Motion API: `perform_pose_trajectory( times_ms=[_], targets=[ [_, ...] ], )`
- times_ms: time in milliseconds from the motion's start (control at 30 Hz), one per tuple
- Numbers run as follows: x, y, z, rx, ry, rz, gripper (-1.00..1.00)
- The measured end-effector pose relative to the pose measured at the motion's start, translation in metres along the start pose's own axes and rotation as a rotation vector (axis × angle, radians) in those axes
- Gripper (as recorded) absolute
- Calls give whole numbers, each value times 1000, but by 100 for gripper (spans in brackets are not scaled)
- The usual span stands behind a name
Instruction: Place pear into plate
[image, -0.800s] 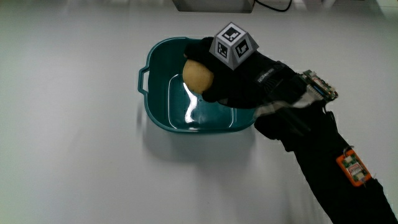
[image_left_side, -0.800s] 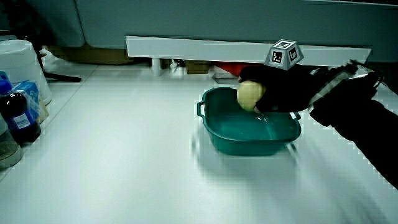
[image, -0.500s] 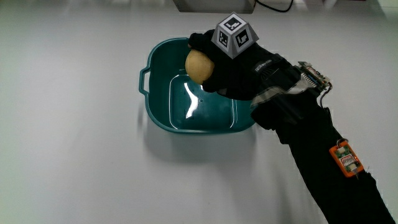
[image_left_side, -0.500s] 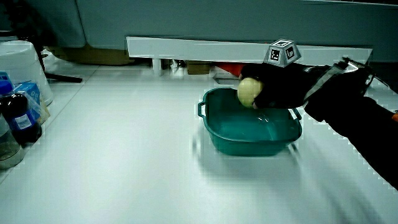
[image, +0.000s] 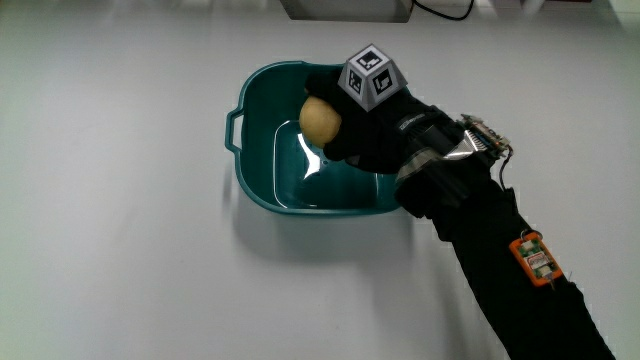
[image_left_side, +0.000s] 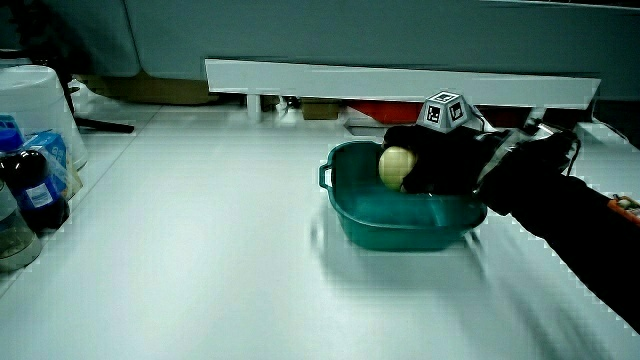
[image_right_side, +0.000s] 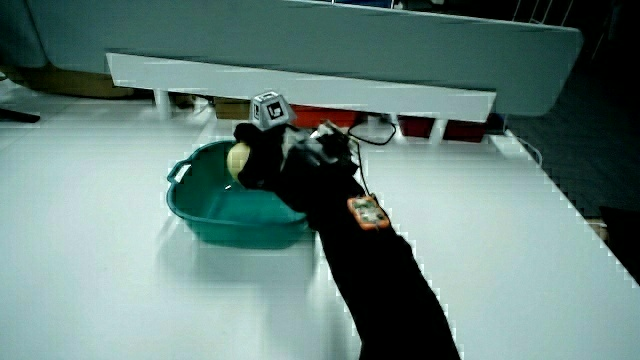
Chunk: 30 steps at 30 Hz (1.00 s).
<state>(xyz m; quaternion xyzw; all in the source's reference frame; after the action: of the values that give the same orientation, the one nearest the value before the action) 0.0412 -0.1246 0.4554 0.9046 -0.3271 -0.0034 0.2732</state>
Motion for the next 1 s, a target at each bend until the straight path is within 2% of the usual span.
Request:
perform_pose_trajectory(
  times_ms=[133, 200, 233, 300, 467, 500, 533, 567, 600, 633, 767, 833, 900, 1000],
  targets=[
    [-2, 9, -16, -38, -27, -24, 0],
    [-2, 15, -25, -60, -22, -39, 0],
    [-3, 19, -28, -84, -26, -39, 0],
    [-5, 20, -32, -90, -37, -44, 0],
    [-3, 26, -51, -132, -36, -50, 0],
    [-2, 27, -54, -140, -19, -51, 0],
    [-2, 26, -55, -127, -19, -59, 0],
    [-2, 26, -56, -134, -4, -48, 0],
    [-1, 27, -59, -131, -28, -68, 0],
    [-1, 28, -61, -153, -10, -52, 0],
    [1, 28, -64, -147, -18, -77, 0],
    [-1, 29, -63, -155, -11, -59, 0],
    [1, 30, -66, -157, -15, -73, 0],
    [2, 27, -66, -149, 12, -61, 0]
  ],
)
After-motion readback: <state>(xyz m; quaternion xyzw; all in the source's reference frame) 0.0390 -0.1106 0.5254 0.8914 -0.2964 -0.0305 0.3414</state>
